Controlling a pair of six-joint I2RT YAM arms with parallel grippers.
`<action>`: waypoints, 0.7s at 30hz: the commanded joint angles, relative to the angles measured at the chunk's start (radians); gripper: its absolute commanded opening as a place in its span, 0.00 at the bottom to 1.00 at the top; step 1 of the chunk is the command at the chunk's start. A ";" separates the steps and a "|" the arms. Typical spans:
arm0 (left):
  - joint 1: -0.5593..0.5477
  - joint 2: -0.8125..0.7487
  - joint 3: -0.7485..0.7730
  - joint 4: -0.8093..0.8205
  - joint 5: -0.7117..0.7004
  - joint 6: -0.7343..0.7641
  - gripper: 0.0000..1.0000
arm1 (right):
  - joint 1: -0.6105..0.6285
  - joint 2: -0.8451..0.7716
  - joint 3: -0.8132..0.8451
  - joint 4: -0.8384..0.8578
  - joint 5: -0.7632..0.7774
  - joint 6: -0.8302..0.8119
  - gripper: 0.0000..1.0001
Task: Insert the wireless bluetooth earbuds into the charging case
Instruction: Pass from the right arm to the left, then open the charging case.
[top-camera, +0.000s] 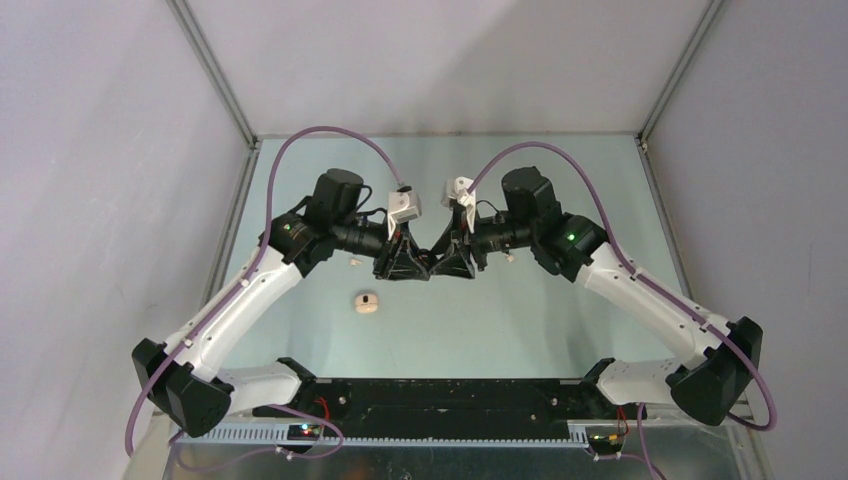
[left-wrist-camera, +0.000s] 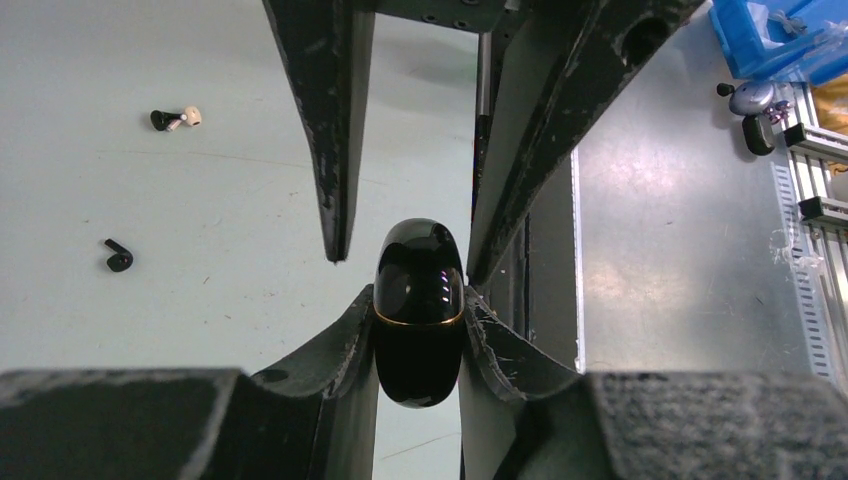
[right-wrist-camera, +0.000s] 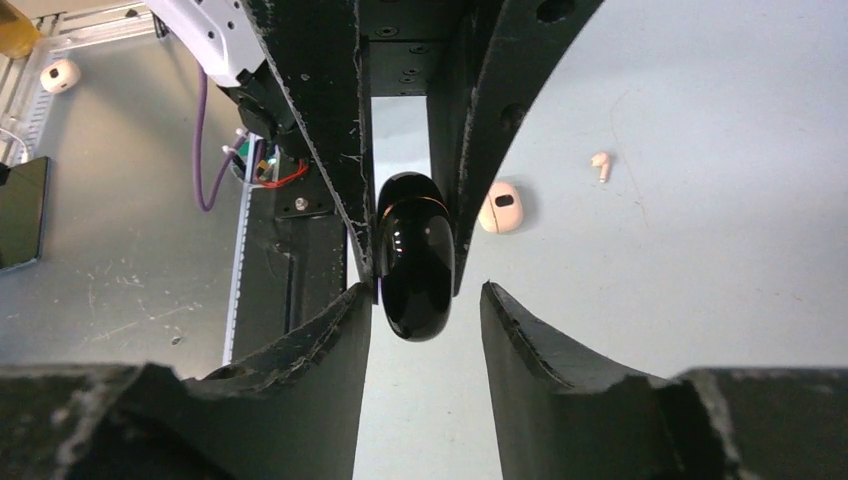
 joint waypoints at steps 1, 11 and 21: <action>-0.007 -0.024 0.019 0.027 0.030 0.008 0.08 | -0.020 -0.036 -0.004 0.035 0.000 -0.006 0.51; -0.006 -0.024 0.023 0.012 0.036 0.019 0.04 | -0.032 -0.040 -0.004 0.041 0.065 -0.009 0.54; -0.006 -0.024 0.024 0.011 0.038 0.020 0.02 | -0.041 -0.085 -0.004 0.034 0.145 -0.042 0.54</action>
